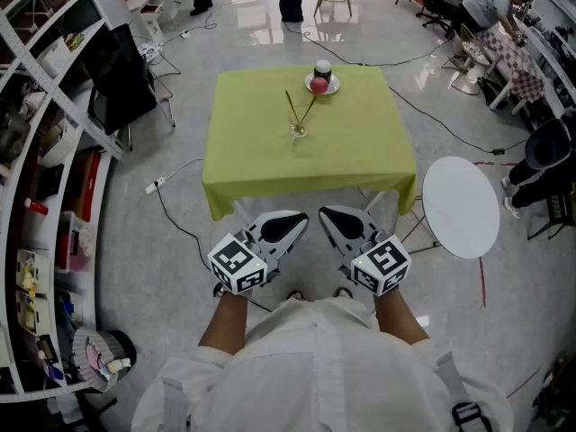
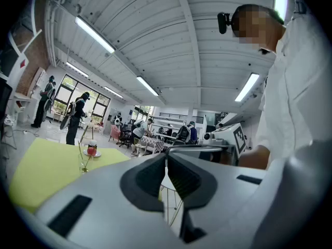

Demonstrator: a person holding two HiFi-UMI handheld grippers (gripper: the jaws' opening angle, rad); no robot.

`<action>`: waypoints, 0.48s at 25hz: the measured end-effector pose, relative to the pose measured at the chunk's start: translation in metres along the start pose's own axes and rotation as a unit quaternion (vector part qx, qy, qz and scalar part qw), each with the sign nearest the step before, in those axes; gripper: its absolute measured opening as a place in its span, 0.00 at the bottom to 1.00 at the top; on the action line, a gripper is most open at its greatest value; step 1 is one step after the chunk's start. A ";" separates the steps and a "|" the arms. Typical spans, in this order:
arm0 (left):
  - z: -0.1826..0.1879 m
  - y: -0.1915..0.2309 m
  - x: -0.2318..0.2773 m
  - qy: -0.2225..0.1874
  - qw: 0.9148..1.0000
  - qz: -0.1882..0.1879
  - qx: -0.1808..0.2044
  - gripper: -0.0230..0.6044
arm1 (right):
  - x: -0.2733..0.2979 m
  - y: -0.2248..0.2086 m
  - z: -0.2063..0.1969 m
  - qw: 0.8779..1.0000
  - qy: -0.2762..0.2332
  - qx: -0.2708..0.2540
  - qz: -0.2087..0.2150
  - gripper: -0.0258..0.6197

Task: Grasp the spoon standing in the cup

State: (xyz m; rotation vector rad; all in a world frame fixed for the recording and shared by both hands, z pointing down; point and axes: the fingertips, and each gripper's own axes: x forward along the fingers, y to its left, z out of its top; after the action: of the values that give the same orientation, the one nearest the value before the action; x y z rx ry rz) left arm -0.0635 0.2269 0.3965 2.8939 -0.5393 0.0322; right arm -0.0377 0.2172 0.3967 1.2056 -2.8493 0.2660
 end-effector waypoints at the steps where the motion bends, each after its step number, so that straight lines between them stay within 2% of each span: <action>1: 0.001 0.001 0.000 -0.001 1.000 0.000 0.000 0.04 | 0.000 0.000 0.000 1.000 0.000 -0.001 0.001 0.04; 12: 0.003 0.004 0.004 -0.005 1.000 -0.002 -0.004 0.04 | 0.004 -0.001 0.002 1.000 0.005 -0.012 0.003 0.04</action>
State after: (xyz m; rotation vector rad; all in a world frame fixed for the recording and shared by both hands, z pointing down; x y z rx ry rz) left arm -0.0616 0.2212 0.3943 2.8892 -0.5356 0.0154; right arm -0.0394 0.2137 0.3956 1.1893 -2.8389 0.2371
